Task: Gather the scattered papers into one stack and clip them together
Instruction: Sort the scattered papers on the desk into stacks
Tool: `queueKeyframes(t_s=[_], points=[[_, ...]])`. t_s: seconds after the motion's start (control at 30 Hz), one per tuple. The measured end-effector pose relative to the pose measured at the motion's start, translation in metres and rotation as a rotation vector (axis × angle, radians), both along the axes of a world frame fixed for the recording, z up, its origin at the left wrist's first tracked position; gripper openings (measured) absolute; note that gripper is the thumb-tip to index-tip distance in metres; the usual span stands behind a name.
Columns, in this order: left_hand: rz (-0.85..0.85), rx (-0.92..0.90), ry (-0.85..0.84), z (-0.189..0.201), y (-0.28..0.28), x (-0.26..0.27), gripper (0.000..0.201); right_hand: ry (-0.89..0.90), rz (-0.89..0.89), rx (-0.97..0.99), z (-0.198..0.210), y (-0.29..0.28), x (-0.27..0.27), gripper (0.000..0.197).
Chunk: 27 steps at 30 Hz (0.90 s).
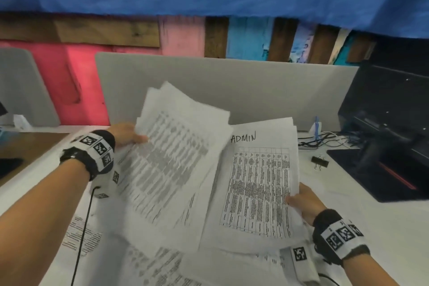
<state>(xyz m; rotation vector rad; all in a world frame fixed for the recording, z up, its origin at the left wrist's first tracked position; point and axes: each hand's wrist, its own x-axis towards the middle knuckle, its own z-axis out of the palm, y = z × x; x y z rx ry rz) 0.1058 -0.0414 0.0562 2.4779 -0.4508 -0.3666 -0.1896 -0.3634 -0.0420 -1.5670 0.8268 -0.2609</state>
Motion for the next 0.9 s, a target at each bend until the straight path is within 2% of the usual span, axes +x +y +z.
queueKeyframes(t_s=[0.1, 0.13, 0.23, 0.37, 0.4, 0.47, 0.5, 0.63, 0.73, 0.83, 0.9], points=[[-0.163, 0.168, 0.055, -0.01, -0.017, -0.024, 0.045, -0.014, -0.015, -0.018, 0.001, 0.003, 0.001, 0.048], [-0.2, 0.221, 0.105, -0.015, -0.02, -0.031, 0.049, -0.014, -0.028, -0.026, 0.0, 0.003, 0.002, 0.049], [-0.268, 0.319, 0.273, -0.038, -0.023, -0.039, 0.082, -0.026, -0.071, -0.026, -0.003, 0.005, 0.003, 0.046], [-0.278, 0.403, 0.335, -0.069, -0.032, -0.044, 0.104, -0.037, -0.106, -0.011, -0.009, 0.009, 0.003, 0.043], [-0.287, 0.413, 0.353, -0.072, -0.037, -0.05, 0.101, -0.037, -0.116, -0.005, -0.01, 0.01, 0.004, 0.043], [-0.305, 0.44, 0.393, -0.074, -0.047, -0.064, 0.077, -0.037, -0.136, 0.002, -0.013, 0.011, 0.006, 0.045], [-0.313, 0.449, 0.402, -0.075, -0.052, -0.069, 0.071, -0.042, -0.144, 0.005, -0.014, 0.012, 0.007, 0.046], [-0.386, 0.459, 0.391, -0.074, -0.067, -0.078, 0.065, -0.083, -0.198, 0.001, -0.017, 0.012, 0.011, 0.047], [-0.359, 0.327, 0.328, -0.06, -0.065, -0.076, 0.058, -0.126, -0.262, 0.012, -0.017, 0.007, 0.011, 0.046], [-0.179, 0.096, 0.102, -0.03, -0.05, -0.07, 0.068, -0.15, -0.33, 0.021, -0.015, -0.004, 0.005, 0.043], [-0.073, -0.119, -0.032, -0.008, -0.037, -0.061, 0.073, -0.174, -0.349, 0.061, -0.013, -0.009, -0.002, 0.044]])
